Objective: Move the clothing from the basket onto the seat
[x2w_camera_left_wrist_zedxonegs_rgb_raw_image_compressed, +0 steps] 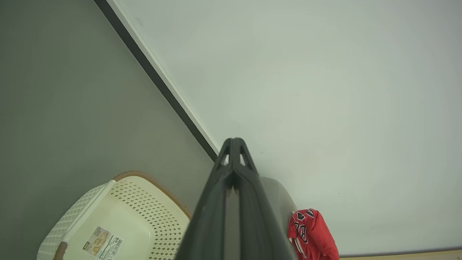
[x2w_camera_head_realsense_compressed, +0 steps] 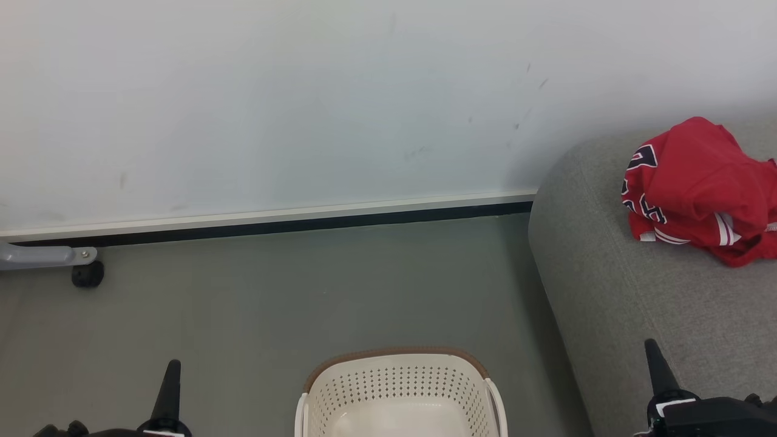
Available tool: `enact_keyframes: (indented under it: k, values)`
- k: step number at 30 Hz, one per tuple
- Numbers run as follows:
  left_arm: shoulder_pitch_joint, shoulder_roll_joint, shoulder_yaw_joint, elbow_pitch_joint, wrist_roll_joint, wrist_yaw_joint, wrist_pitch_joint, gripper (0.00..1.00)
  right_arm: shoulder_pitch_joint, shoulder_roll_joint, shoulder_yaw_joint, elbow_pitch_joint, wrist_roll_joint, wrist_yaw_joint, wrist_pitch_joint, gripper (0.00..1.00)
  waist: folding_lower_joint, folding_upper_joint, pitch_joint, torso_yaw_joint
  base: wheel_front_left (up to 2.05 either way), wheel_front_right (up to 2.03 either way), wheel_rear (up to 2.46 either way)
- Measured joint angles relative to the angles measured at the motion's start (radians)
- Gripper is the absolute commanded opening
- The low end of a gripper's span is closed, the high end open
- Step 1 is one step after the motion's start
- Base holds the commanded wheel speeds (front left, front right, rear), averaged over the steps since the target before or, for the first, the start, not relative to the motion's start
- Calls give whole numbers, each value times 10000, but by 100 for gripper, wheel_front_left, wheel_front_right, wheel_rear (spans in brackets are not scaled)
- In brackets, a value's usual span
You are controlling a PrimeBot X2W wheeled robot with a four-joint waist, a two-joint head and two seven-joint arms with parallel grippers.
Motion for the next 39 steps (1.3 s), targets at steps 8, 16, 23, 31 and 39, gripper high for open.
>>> enact_keyframes:
  k: [8,16,23,31,39]
  values:
    - [-250,-171,173,253,-918,-169,270,0,-43,61,-399,77,1035,190,222,0,0,0,27,62,0,0,0]
    - [-602,-280,336,445,-1937,-426,564,0,-197,127,-784,213,2104,430,514,0,0,0,53,124,0,0,0]
    - [-874,-387,491,623,-2752,-600,798,0,-247,176,-1120,295,3062,596,744,0,0,0,76,178,0,0,0]
    - [-978,-460,522,681,-3066,-679,876,0,-386,198,-1220,324,3310,654,821,0,0,0,82,192,0,0,0]
    - [-978,-460,523,683,-3066,-679,876,0,-386,199,-1220,324,3310,656,821,0,0,0,81,192,0,0,0]
